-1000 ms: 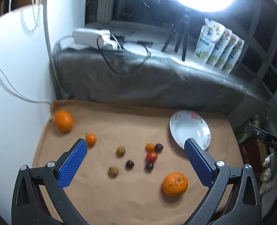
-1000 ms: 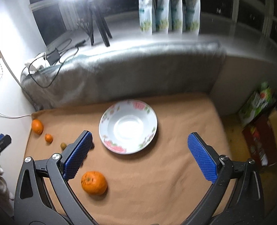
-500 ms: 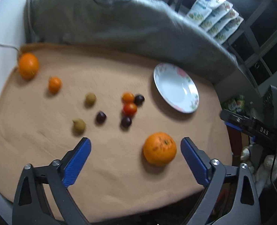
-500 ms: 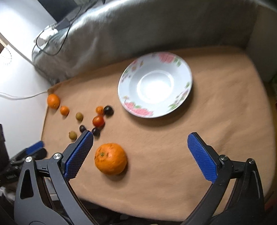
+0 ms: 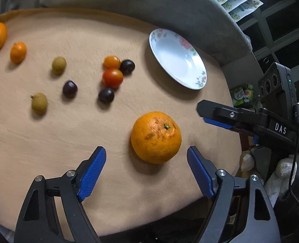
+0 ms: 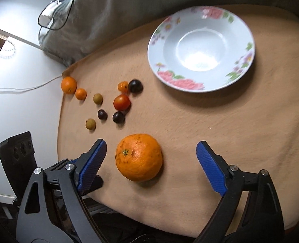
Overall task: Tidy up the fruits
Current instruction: 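Move the right gripper down toward the large orange, then close the right gripper around the large orange and lift it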
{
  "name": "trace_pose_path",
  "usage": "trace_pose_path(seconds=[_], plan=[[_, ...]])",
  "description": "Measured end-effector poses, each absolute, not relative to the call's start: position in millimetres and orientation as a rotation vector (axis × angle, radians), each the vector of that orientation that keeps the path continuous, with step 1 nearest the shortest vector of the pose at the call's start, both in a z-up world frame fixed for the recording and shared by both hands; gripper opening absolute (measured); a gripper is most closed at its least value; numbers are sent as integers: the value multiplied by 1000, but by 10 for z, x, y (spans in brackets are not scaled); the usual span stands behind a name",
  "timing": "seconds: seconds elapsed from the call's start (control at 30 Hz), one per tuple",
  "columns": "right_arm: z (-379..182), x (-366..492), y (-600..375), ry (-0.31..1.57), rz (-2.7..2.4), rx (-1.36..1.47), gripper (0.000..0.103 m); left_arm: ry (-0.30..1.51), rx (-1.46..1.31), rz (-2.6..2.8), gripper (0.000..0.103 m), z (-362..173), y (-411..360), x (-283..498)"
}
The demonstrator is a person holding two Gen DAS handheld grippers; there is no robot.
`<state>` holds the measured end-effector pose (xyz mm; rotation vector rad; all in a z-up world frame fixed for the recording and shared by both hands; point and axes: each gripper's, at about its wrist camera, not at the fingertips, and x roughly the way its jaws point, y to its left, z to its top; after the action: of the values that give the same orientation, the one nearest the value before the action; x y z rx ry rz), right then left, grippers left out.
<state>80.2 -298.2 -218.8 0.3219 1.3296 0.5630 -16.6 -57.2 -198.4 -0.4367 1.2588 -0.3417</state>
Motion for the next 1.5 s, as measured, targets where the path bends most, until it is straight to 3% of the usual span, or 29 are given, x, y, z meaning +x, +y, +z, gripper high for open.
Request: trace_pose_path(seconds=[0.8,0.87,1.03,1.5], plan=[[-2472,819,-2755,1455,654,370,82,1341,-503,-390,67,-2291,-688,-63],[-2482,810,-2755,1459,656,366,82,1345,-503,-397,63,-2294,-680,-63],[-2547,805,-2721,1482,671,380,67,1344,-503,-418,56,-2282,-722,-45],[-2421,827,-2811,1455,674,381,66,1277,-439,-428,56,-2194,-776,-31]])
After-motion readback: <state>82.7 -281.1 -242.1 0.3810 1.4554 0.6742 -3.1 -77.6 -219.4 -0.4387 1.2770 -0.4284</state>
